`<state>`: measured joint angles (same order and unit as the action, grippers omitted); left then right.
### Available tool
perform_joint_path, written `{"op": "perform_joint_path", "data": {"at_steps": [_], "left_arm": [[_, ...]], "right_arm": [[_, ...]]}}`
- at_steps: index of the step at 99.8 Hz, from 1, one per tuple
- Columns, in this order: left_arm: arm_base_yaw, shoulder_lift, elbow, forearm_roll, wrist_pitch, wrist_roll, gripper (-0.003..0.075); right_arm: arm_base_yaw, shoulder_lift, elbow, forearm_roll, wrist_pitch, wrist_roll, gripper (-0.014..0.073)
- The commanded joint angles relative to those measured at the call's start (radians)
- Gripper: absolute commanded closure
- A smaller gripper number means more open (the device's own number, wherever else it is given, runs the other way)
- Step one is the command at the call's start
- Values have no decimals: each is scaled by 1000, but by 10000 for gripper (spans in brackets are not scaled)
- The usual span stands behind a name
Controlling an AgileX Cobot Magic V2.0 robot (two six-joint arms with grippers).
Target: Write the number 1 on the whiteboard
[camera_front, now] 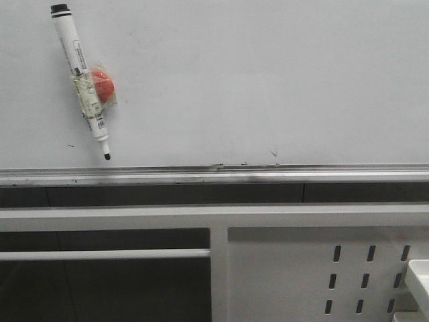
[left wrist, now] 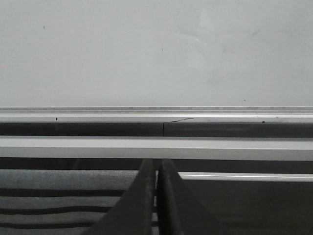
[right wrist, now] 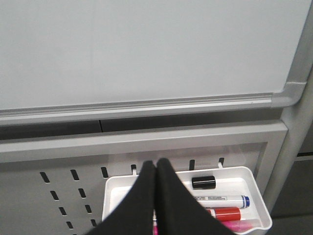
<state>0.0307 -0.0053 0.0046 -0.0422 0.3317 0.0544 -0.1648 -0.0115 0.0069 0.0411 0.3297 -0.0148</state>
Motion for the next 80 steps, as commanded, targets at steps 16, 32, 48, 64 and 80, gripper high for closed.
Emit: {"op": "perform_joint_path", "data": {"at_steps": [16,32,48,64,80], "left_arm": [[1,-22,34,-6,-57,-9,740],[1,-22,34,-33,-123,-9,740],[1,-22,34,-29,-266,-9,740],[1,-22,34,-29,-289,-9,740],[1,-22,34,-33,-423,-9,740]], "right_arm": [[-5,-19,15,-15,-25,2,663],[-5,-19,15,-15,-25,2,663],[-5,-19,15,-15,-25,2,663],[-5,-19,15,-34,-50,2,663],[-5,-19,15,38,-384,2,663]]}}
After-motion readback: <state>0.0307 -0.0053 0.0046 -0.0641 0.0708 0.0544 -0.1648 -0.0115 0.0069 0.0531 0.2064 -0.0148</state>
